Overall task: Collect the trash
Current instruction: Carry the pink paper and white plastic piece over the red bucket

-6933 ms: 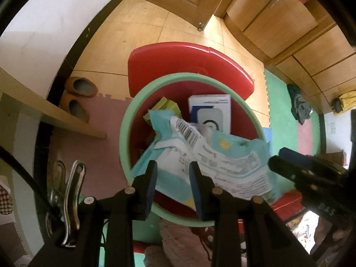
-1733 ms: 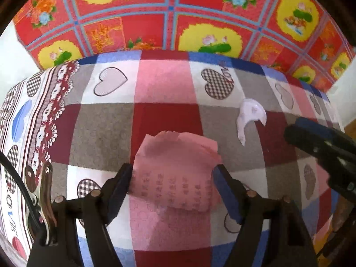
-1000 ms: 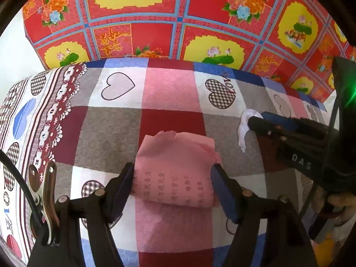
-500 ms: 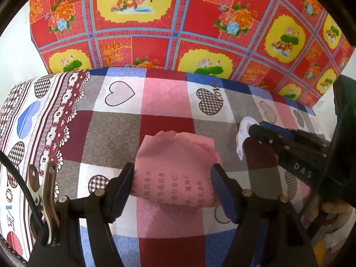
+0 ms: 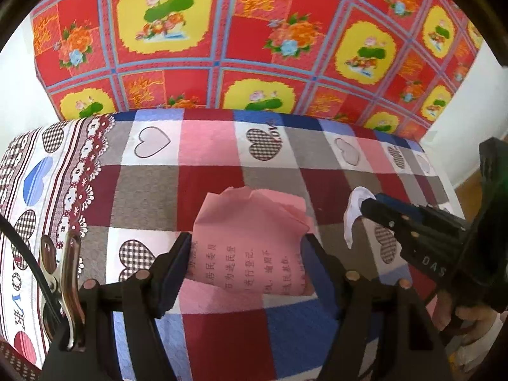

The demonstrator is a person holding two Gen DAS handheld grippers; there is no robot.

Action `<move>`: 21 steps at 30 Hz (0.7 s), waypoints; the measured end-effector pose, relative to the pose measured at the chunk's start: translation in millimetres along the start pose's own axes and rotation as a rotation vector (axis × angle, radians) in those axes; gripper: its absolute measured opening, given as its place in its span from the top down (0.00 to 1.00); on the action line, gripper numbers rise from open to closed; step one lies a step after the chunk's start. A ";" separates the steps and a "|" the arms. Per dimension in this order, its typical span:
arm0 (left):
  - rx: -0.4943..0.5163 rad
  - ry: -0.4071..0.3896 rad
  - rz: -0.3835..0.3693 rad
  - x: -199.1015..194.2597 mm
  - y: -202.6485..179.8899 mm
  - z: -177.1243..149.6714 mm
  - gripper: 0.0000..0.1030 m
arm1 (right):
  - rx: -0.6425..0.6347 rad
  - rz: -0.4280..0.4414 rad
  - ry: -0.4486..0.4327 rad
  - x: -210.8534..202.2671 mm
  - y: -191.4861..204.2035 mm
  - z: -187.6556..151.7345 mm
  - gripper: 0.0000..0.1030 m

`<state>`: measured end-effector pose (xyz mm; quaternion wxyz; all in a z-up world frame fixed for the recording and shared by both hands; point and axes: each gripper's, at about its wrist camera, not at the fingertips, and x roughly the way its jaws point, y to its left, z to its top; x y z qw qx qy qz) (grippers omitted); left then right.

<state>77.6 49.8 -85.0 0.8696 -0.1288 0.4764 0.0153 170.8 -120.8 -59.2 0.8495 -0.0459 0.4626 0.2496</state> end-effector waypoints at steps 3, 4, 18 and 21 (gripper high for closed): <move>0.027 -0.004 -0.012 -5.6 -6.8 -2.7 0.29 | 0.024 -0.019 -0.012 -13.5 -1.3 -6.9 0.77; 0.037 -0.005 -0.018 -7.7 -9.4 -3.8 0.29 | 0.030 -0.026 -0.016 -17.9 -1.5 -9.4 0.77; 0.148 -0.014 -0.093 -33.1 -40.3 -17.7 0.29 | 0.145 -0.117 -0.093 -76.8 -9.0 -43.9 0.77; 0.174 -0.011 -0.110 -37.5 -48.1 -21.4 0.29 | 0.182 -0.136 -0.106 -88.2 -11.9 -54.4 0.77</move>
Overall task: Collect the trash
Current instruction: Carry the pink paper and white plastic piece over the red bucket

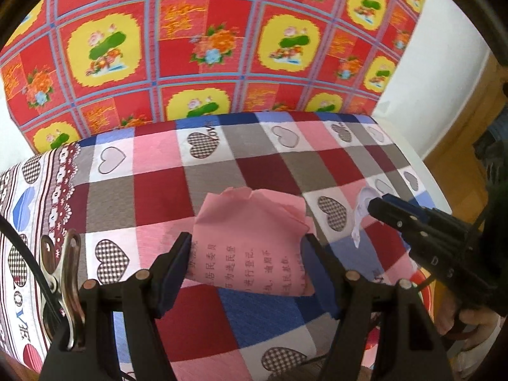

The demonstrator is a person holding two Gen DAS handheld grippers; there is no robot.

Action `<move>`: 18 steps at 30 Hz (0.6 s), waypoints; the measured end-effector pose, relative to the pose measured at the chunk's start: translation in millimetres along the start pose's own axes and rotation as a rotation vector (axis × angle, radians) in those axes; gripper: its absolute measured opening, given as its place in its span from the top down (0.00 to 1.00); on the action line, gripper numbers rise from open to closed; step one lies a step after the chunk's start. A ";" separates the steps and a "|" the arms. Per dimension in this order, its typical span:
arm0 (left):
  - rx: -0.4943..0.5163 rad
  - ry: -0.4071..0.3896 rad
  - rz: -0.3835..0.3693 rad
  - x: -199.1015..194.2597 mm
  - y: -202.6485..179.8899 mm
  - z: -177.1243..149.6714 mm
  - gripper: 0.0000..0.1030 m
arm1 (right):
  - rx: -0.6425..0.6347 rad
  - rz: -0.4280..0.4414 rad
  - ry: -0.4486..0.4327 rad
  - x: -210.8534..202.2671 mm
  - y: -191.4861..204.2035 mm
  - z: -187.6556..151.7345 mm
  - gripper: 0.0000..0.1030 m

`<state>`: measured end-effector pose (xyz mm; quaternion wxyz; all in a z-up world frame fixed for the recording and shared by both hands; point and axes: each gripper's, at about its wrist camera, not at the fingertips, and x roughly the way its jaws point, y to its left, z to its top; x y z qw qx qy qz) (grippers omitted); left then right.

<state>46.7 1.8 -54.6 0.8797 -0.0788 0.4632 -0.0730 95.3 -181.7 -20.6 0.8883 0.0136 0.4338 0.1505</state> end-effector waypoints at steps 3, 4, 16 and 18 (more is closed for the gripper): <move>0.025 0.002 -0.016 -2.3 -8.7 -1.3 0.29 | 0.034 -0.020 -0.009 -11.3 -6.8 -8.5 0.77; 0.033 0.001 -0.019 -3.2 -11.7 -1.7 0.29 | 0.043 -0.029 -0.013 -14.9 -8.7 -11.3 0.77; 0.161 0.007 -0.098 -7.7 -61.8 -9.5 0.29 | 0.146 -0.121 -0.055 -61.4 -39.3 -46.4 0.77; 0.183 0.014 -0.115 -7.3 -72.1 -10.7 0.29 | 0.167 -0.137 -0.062 -70.0 -45.6 -52.4 0.77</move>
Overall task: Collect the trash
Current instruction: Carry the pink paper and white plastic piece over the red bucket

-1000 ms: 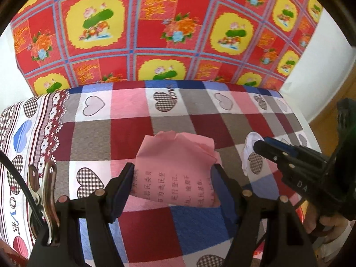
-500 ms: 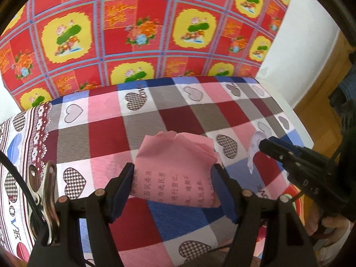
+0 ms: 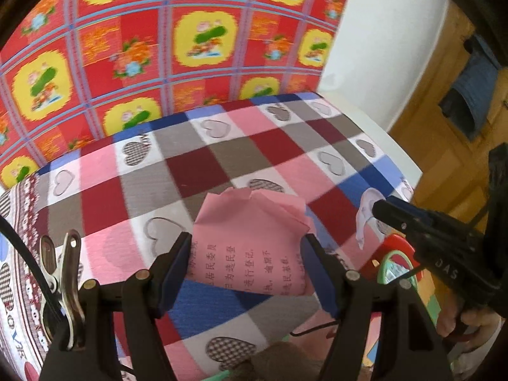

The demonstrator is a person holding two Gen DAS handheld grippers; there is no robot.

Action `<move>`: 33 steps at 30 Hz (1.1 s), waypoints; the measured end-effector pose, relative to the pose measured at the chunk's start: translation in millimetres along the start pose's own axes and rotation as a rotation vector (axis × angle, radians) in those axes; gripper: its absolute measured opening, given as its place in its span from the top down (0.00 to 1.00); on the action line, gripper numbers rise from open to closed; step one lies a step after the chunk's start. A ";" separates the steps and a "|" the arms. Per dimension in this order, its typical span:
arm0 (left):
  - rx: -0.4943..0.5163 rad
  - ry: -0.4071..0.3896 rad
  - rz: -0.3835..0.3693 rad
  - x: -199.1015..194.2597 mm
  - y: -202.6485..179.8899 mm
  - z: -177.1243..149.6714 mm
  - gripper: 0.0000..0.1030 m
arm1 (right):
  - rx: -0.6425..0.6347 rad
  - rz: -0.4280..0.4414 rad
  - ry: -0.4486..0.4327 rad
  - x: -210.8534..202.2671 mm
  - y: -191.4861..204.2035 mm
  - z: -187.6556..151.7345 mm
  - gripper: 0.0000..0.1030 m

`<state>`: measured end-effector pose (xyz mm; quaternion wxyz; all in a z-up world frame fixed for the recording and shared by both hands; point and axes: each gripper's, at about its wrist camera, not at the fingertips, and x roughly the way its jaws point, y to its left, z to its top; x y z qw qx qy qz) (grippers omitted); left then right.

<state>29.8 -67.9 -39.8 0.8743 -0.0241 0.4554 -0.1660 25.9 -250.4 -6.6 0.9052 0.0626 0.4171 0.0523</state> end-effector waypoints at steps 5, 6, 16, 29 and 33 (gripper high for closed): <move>0.058 0.011 -0.046 2.6 -24.6 3.3 0.29 | 0.070 -0.043 -0.014 -16.8 -22.9 -10.3 0.77; 0.069 0.015 -0.059 3.6 -30.7 4.3 0.29 | 0.084 -0.054 -0.017 -21.4 -28.3 -12.8 0.77; 0.167 0.039 -0.156 10.9 -89.4 11.7 0.29 | 0.202 -0.157 -0.042 -59.5 -78.5 -35.4 0.77; 0.324 0.077 -0.255 26.9 -191.2 11.4 0.29 | 0.362 -0.280 -0.055 -105.2 -162.2 -81.3 0.77; 0.364 0.092 -0.285 31.5 -222.3 7.9 0.29 | 0.402 -0.309 -0.059 -118.8 -186.2 -92.5 0.77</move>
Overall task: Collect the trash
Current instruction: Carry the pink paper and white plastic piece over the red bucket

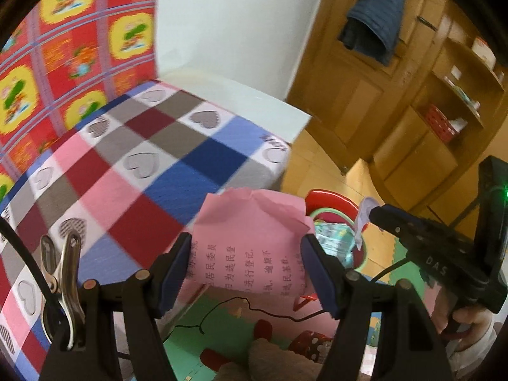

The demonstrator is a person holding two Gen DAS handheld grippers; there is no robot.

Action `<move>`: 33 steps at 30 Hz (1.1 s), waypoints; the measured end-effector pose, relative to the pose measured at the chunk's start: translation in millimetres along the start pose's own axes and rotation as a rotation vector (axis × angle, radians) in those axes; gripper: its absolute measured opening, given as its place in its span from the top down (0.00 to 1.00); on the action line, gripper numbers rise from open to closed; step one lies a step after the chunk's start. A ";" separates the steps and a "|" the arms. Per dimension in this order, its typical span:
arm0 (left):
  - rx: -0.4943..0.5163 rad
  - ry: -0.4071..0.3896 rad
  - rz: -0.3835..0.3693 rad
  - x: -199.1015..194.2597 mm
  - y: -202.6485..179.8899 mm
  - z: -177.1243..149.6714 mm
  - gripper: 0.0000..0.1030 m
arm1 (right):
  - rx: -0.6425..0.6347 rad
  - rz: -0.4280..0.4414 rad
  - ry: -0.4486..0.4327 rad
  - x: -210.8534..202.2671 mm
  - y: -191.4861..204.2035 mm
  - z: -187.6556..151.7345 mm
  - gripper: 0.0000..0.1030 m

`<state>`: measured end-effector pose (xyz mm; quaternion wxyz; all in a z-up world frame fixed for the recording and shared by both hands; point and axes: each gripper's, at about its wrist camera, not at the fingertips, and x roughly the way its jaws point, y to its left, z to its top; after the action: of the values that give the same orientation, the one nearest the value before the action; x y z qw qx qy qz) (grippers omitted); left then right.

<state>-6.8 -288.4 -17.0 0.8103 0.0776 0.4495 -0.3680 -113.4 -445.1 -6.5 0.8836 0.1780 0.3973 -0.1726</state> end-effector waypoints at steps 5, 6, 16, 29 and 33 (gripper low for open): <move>0.037 0.023 -0.052 19.4 -34.5 8.7 0.29 | 0.047 -0.038 0.002 -5.8 -37.3 -1.9 0.77; 0.047 0.031 -0.060 24.0 -41.9 10.6 0.29 | 0.056 -0.046 0.004 -6.6 -45.0 -2.9 0.77; 0.159 0.104 -0.143 81.0 -121.4 14.1 0.29 | 0.178 -0.114 0.045 -5.2 -129.0 -23.3 0.77; 0.268 0.233 -0.193 196.3 -207.1 -4.1 0.29 | 0.255 -0.176 0.124 37.2 -210.3 -60.1 0.77; 0.282 0.292 -0.203 239.3 -221.6 -14.9 0.29 | 0.277 -0.190 0.155 60.9 -231.3 -75.3 0.77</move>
<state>-86.6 -566.5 -168.2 0.6767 0.1968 0.5114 -0.4917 -226.9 -623.9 -140.8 0.7971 0.2723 0.4516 -0.2942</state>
